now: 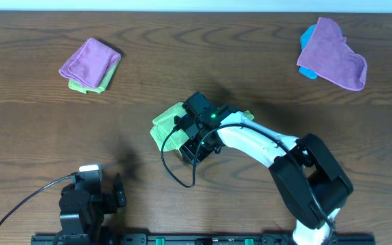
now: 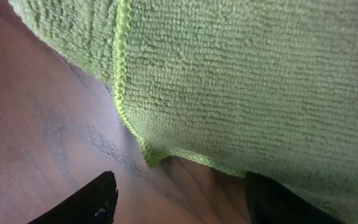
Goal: Fold the cloth
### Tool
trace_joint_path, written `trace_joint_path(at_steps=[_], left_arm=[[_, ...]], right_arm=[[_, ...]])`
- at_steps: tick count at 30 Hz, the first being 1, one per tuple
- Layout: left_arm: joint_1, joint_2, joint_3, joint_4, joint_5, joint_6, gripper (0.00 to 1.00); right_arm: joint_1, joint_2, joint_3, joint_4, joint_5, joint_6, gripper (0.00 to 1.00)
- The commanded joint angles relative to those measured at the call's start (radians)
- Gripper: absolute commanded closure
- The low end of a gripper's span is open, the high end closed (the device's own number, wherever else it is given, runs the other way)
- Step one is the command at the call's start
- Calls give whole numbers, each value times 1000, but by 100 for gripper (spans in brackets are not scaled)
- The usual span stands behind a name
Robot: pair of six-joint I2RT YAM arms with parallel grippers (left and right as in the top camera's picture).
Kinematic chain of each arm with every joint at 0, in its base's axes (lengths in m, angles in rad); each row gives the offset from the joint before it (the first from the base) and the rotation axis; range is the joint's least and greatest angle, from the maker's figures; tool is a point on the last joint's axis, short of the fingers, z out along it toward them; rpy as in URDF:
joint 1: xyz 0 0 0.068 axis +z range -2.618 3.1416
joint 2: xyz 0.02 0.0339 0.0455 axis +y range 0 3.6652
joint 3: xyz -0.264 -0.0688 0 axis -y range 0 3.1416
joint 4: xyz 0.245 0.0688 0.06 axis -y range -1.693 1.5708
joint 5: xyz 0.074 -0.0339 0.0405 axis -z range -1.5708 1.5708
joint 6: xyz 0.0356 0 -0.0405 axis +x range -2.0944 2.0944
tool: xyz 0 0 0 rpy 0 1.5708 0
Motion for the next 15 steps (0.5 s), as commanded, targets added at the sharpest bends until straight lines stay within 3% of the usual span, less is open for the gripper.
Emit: trace_joint_path(at_steps=[1,15], left_arm=[[-5,-6,-39,-34,-15,-7,5],[-5,-6,-39,-34,-15,-7,5]], right_arm=[[30,-6,-13,-7,76,-18,31],[206,-6,-13,82,352,-21,32]])
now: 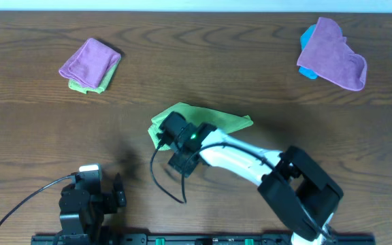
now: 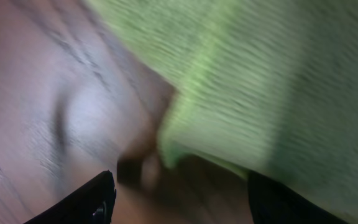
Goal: Fold the cloth
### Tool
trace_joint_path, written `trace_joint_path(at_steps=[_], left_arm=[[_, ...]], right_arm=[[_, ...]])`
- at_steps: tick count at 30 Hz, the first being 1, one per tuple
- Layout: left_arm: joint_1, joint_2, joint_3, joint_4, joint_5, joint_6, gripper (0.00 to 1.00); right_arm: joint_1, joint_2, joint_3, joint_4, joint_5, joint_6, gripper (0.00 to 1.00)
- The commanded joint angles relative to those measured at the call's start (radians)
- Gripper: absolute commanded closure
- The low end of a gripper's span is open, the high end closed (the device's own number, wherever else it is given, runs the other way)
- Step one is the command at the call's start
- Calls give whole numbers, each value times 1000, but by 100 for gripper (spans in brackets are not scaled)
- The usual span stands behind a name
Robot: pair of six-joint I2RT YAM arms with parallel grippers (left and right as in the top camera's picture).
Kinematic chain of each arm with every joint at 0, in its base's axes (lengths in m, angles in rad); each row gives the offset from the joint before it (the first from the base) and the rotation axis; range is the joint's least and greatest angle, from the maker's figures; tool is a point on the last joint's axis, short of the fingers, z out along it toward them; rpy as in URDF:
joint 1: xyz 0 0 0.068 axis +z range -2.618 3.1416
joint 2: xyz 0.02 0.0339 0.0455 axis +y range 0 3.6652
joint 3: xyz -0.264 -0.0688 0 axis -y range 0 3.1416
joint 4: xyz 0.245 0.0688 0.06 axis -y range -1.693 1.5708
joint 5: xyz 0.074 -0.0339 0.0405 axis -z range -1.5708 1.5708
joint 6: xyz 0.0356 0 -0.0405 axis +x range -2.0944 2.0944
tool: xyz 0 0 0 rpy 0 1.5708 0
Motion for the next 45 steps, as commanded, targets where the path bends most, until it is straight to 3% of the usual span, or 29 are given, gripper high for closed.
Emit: trace_joint_path(at_steps=[1,10,15,21,26,36,37,43,44,45], left_arm=[[-5,-6,-39,-34,-15,-7,5],[-5,-6,-39,-34,-15,-7,5],[-5,-6,-39,-34,-15,-7,5],[-5,-6,-39,-34,-15,-7,5],[-5,-6,-39,-34,-15,-7,5],[-5,-6,-39,-31,-16,-7,4],[-5,-6,-39,-29,-16,-7,5],[-5,-6,-39,-26,-18,-7,5],[-5,-6,-39,-26,-18,-7,5],[-5,-6,-39,-26,-18,-7,4]], right_arm=[[29,-2,-8,30,118,-12,33],[35,-2,-8,61,246,6,34],[35,-2,-8,89,255,6,41],[34,-2,-8,138,285,6,62],[34,-2,-8,158,299,6,99],[34,-3,29,151,403,-9,99],[34,-3,35,148,403,-9,95],[33,-6,77,145,458,-10,99],[32,-6,85,145,465,-11,97],[31,-7,92,145,467,-14,82]])
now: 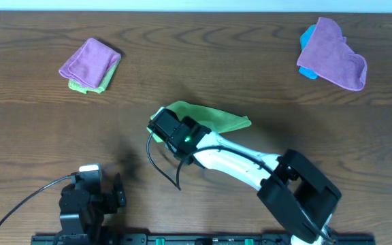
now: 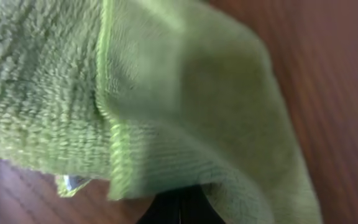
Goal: Fold the cloth
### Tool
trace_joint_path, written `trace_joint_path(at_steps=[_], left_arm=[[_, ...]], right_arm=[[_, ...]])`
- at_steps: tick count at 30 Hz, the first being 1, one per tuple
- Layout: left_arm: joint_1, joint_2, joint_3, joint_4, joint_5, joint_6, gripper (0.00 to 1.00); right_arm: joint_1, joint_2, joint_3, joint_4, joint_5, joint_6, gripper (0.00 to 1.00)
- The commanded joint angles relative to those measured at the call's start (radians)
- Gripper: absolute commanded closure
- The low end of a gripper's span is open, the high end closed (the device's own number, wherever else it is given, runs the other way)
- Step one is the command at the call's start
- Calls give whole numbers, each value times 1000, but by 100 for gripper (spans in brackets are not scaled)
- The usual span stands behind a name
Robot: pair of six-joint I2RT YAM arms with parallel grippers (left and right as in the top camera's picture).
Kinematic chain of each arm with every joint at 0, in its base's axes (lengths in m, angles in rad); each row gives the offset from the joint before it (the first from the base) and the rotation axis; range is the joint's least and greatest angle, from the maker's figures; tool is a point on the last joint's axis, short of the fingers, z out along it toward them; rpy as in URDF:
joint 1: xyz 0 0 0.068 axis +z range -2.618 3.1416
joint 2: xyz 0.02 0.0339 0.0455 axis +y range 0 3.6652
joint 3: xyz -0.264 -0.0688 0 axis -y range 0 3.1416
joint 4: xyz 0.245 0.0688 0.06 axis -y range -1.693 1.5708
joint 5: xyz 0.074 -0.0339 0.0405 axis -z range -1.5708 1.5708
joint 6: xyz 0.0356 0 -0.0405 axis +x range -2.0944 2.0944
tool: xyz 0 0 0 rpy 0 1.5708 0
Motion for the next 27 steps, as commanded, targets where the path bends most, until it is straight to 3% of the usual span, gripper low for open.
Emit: trace_joint_path(at_steps=[1,4,10,16,19,21,23,26,27], left_arm=[[-5,-6,-39,-27,-18,-7,5],[-5,-6,-39,-27,-18,-7,4],[-5,-6,-39,-27,-18,-7,4],[-5,-6,-39,-26,-18,-7,4],[-5,-6,-39,-26,-18,-7,4],[-5,-6,-39,-26,-18,-7,5],[-5,-6,-39,-26,-18,-7,5],[-5,-6,-39,-26,-18,-7,5],[-5,-6,-39,-26,-18,-7,5]], right_arm=[[1,-8,47,-1,55,-14,71],[1,-16,64,-12,53,-14,56],[0,-19,69,-26,49,-14,47],[-1,-19,69,-32,-47,-14,46],[-1,-18,69,-23,-68,-14,53],[-3,-18,69,-18,-81,-15,64],[-6,-18,69,-17,-94,-15,83],[-13,-18,69,-12,-100,-14,99],[-16,-18,69,-10,-100,-14,99]])
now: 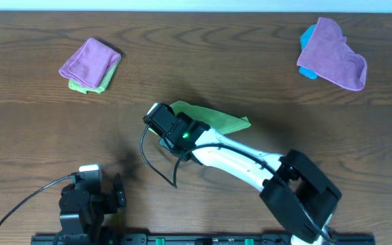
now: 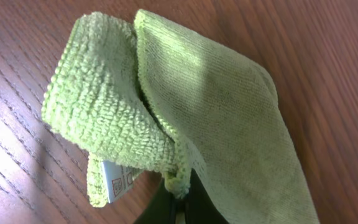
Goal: Fold the cloth
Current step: 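Lift the green cloth up with the right gripper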
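A green cloth [image 1: 216,120] lies crumpled at the table's middle, its left end gathered up. My right gripper [image 1: 160,124] is at that left end, shut on the cloth's hemmed edge. In the right wrist view the fingertips [image 2: 166,208] pinch the hem, the green cloth [image 2: 222,118] bunches above them in a doubled fold, and a white label [image 2: 118,182] hangs beside them. My left gripper [image 1: 118,191] rests at the near left edge, far from the cloth; the overhead view does not show how its jaws stand.
A folded purple cloth on a green one [image 1: 90,64] lies at the far left. A loose purple cloth over a blue one [image 1: 332,51] lies at the far right. The wooden table [image 1: 39,136] shows bare between them.
My right gripper, still shut on the cloth's left end, has shifted slightly left and away. The held fold now shows clearly in the wrist view, with the label hanging free.
First my right gripper was open over the cloth's near edge. Then it stood further left, still open, at the cloth's left corner. Later it was shut on the hem there, and now it holds that end bunched up.
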### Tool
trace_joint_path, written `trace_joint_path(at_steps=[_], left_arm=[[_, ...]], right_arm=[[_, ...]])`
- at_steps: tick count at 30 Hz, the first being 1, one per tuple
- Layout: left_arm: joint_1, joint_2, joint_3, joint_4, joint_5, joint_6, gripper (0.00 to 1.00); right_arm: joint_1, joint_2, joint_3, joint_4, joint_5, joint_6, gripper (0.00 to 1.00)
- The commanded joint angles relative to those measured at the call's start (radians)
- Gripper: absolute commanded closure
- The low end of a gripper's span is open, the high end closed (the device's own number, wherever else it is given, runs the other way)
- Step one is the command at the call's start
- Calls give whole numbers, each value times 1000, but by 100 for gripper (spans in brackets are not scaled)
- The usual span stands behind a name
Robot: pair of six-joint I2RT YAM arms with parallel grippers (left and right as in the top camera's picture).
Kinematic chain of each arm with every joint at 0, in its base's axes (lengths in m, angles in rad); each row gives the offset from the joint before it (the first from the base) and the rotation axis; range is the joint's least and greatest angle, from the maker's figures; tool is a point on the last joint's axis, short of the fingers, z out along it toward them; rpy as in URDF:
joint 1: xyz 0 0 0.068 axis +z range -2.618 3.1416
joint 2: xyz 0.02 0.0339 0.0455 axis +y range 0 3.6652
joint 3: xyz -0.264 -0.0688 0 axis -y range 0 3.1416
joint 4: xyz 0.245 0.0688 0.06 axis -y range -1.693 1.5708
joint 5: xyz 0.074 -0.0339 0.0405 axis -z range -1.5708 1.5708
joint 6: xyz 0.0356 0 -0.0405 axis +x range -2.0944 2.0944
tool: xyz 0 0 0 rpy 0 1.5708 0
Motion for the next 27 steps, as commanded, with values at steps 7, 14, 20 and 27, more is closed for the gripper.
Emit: trace_joint_path(at_steps=[7,14,20,27], left_arm=[[-5,-6,-39,-26,-18,-7,5],[-5,-6,-39,-24,-18,-7,5],[-5,-6,-39,-24,-18,-7,5],[-5,-6,-39,-13,-18,-7,5]], right_arm=[[-23,-50,34,18,129,-7,99],[-35,-155,77,19,153,-51,99],[-53,-175,77,10,233,-58,99],[-62,-193,78,10,254,-80,99]])
